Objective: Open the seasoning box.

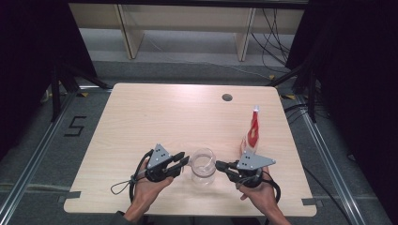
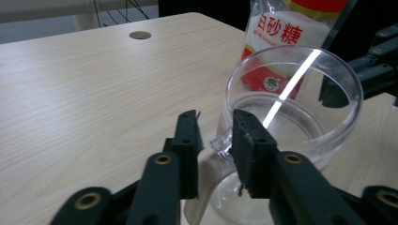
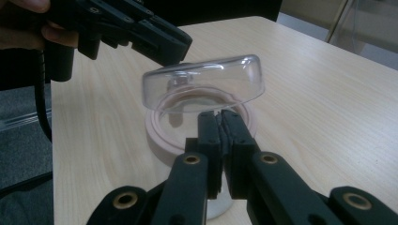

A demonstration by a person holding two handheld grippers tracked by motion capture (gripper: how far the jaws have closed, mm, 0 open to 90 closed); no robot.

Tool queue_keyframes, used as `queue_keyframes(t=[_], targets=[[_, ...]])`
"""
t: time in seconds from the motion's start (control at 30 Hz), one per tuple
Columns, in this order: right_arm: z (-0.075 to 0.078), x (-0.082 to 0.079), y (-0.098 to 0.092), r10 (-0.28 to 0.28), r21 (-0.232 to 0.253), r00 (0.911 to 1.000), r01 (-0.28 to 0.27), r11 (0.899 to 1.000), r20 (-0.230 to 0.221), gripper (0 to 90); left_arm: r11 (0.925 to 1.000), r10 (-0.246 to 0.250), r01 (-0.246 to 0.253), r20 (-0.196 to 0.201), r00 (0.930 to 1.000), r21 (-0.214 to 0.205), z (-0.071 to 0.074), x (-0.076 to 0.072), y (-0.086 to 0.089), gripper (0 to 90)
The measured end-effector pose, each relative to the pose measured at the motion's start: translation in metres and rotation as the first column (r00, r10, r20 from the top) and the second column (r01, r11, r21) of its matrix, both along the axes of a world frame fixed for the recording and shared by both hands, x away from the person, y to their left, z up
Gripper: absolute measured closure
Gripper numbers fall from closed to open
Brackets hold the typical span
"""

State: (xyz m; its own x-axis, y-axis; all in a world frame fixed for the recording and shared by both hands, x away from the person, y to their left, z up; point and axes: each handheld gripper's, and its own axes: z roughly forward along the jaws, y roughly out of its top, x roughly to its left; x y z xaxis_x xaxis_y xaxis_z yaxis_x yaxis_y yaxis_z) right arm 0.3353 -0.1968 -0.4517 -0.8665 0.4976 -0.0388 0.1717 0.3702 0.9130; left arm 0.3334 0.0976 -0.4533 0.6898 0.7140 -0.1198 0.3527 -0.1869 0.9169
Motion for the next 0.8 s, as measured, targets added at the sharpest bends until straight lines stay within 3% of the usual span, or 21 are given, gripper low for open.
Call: queue_keyframes(t=[0.13,0.37,0.53,0.57,0.6,0.73,0.8], targets=[[0.001,-0.002,0.001,-0.011,0.008,0.9998,0.011,1.000,-0.014,87.3,0.9990,0.018,-0.018,-0.006,0.9998,0.040,-0.002,-0.008,0.008,56.5],[0.007,-0.002,0.004,-0.005,0.015,0.9997,0.005,1.000,0.023,86.9,0.9959,0.014,-0.009,-0.060,0.9981,0.090,-0.017,-0.020,0.017,41.0],[0.011,-0.002,0.009,0.002,0.026,0.9999,-0.003,1.000,0.015,86.5,0.9925,-0.012,0.021,-0.076,0.9970,0.121,-0.028,-0.026,0.024,35.5],[0.012,0.000,0.010,0.013,0.018,0.9988,-0.014,1.000,0.047,86.5,0.9921,-0.008,0.018,-0.082,0.9966,0.124,-0.031,-0.028,0.025,34.9],[0.013,-0.001,0.011,0.012,0.023,0.9995,-0.013,1.000,0.030,86.5,0.9917,-0.008,0.019,-0.086,0.9963,0.127,-0.032,-0.029,0.026,34.2],[0.015,-0.002,0.017,0.013,0.021,0.9987,-0.014,1.000,0.050,86.2,0.9919,0.015,-0.003,-0.096,0.9953,0.127,-0.040,-0.035,0.026,30.4],[0.015,-0.002,0.019,0.025,0.023,0.9990,-0.026,0.999,0.036,86.2,0.9917,0.023,-0.009,-0.113,0.9933,0.128,-0.045,-0.038,0.026,29.9]])
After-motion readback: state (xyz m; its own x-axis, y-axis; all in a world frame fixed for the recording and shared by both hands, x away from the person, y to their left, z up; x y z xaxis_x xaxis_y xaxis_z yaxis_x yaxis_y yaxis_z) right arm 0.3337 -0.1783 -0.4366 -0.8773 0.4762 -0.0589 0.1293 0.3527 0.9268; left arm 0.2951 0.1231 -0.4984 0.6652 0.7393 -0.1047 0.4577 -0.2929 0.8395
